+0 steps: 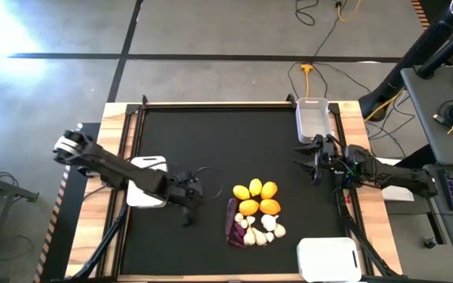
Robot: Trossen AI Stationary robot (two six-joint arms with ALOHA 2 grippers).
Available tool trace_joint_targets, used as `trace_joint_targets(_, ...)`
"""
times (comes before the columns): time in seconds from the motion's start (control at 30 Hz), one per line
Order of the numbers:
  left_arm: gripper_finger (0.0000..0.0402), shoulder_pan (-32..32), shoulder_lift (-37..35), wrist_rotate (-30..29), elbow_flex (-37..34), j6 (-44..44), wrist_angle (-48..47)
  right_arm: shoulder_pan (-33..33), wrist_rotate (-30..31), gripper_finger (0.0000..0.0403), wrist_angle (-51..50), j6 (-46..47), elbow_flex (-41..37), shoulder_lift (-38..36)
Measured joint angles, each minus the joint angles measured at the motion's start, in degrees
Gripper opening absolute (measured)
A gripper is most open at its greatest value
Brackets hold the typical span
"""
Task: Sort produce into baskets
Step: Put the eggplant into the top white bin
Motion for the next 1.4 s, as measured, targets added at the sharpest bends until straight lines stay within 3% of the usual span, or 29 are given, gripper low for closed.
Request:
trace_joint_targets(0.13,0.0039,-1.1,-6.37,-3.85,1.54,-8.41,-15.2,-0.01,0.0,0.0238,0.02,0.0,0.0,0.0)
trace_joint_targets(0.33,0.0042,-1.07,-11.75,-8.32,-2.73,-23.48,-31.01,0.0,0.0,0.0238,0.02,-0.01,0.0,0.0)
trace_joint_targets(0.67,0.0043,3.61,-11.06,-8.86,-14.44,-38.54,-30.1,0.0,0.0,0.0238,0.0,0.0,0.0,-0.01)
trace_joint_targets(1.17,0.0047,10.85,-8.65,-4.22,-20.93,-33.04,-20.84,0.0,0.0,0.0238,0.0,0.0,-0.02,0.0)
trace_joint_targets(1.4,0.0096,11.12,-8.69,-3.83,-19.66,-33.41,-22.06,0.0,0.0,0.0238,0.0,-0.02,0.0,0.0)
